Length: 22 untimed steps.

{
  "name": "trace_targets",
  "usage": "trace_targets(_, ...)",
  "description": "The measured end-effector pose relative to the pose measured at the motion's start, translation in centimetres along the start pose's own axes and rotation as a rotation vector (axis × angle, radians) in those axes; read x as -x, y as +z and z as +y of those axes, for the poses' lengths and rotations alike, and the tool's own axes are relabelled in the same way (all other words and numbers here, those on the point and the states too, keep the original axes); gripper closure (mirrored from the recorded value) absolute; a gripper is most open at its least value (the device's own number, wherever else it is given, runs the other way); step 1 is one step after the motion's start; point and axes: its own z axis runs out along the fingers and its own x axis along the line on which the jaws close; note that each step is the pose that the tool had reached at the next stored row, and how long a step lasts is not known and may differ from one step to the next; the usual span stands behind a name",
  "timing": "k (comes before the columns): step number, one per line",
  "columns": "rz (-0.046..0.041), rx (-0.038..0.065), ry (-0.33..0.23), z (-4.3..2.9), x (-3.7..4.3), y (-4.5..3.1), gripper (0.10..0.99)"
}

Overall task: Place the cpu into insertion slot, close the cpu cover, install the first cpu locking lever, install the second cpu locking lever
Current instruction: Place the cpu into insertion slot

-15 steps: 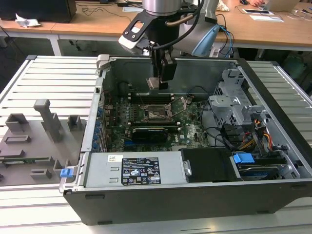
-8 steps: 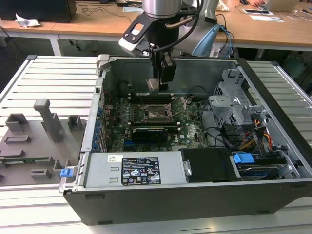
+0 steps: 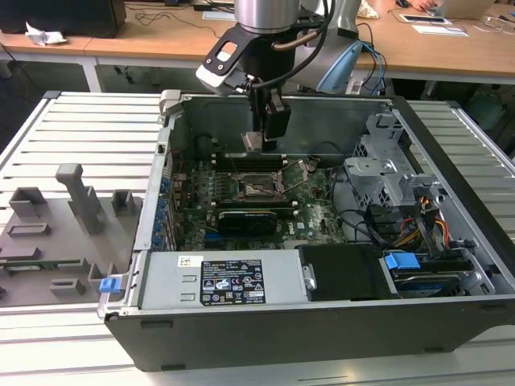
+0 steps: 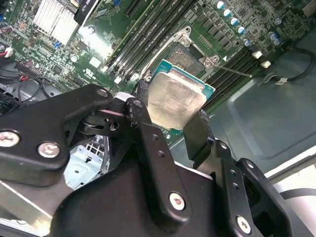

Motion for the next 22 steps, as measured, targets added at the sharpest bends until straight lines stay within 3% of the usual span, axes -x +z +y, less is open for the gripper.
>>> trace_targets(22,0.0000,0.000,0.001,-0.08,0.02,1.05,0.561)
